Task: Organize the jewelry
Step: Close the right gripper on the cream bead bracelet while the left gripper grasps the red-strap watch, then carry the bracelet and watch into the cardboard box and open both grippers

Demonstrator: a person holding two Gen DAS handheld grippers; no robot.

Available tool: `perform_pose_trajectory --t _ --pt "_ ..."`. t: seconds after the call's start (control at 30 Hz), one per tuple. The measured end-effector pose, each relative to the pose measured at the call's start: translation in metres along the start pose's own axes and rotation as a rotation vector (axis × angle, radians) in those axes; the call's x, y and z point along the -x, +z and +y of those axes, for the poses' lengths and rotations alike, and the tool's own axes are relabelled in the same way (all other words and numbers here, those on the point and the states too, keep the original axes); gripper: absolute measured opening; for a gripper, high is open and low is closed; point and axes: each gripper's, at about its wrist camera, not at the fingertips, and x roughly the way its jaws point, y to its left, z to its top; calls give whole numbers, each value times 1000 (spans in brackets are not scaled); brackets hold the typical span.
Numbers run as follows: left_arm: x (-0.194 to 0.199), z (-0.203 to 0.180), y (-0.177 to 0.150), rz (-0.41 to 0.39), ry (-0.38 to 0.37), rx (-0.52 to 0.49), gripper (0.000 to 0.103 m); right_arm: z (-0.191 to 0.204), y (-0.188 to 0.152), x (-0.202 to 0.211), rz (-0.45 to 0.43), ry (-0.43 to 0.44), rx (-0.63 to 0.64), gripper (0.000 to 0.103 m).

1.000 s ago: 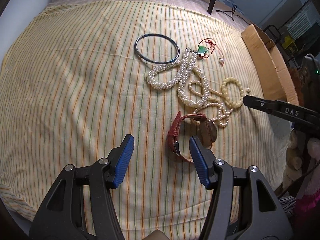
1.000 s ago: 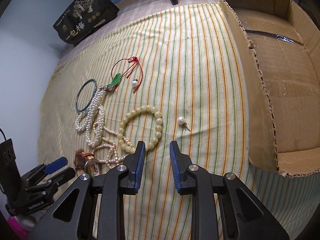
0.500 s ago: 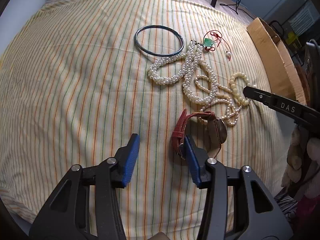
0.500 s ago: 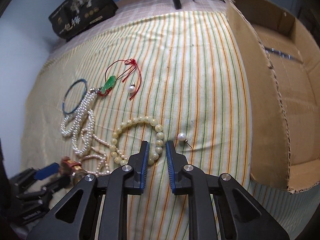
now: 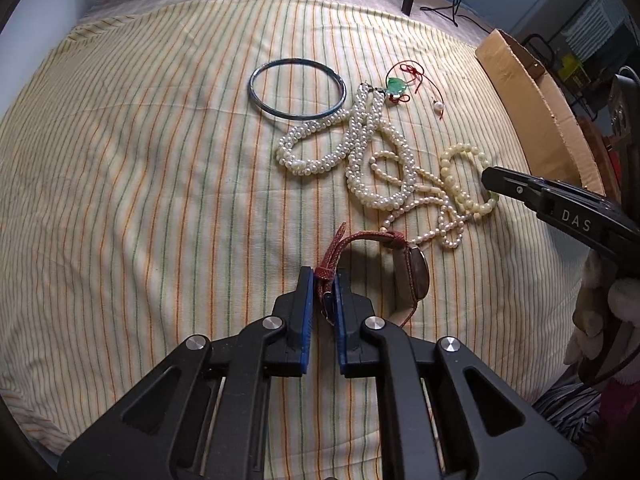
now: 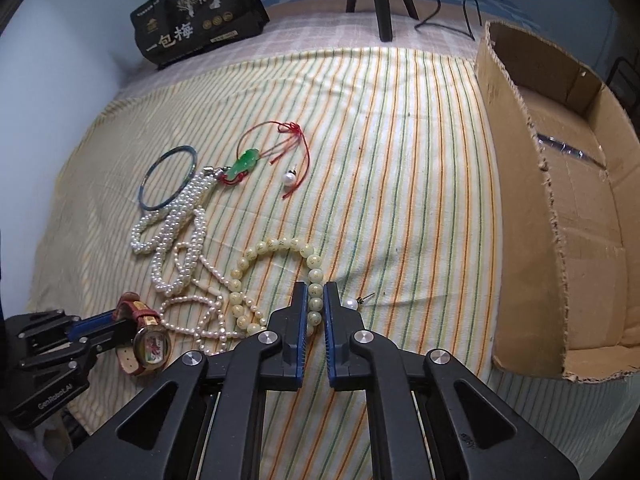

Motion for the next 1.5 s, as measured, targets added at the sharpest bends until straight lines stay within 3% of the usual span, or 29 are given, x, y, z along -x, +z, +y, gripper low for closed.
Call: perform_pose_trajectory --t 0.37,0.83,1.5 --pt "32 -14 5 -88 -30 -30 8 21 -4 42 -119 -13 121 6" --pt "56 -32 16 -159 -62 -29 8 14 -1 87 -226 -33 148 6" --pt "62 -112 41 -211 -135 -103 8 -58 3 160 -385 -99 33 6"
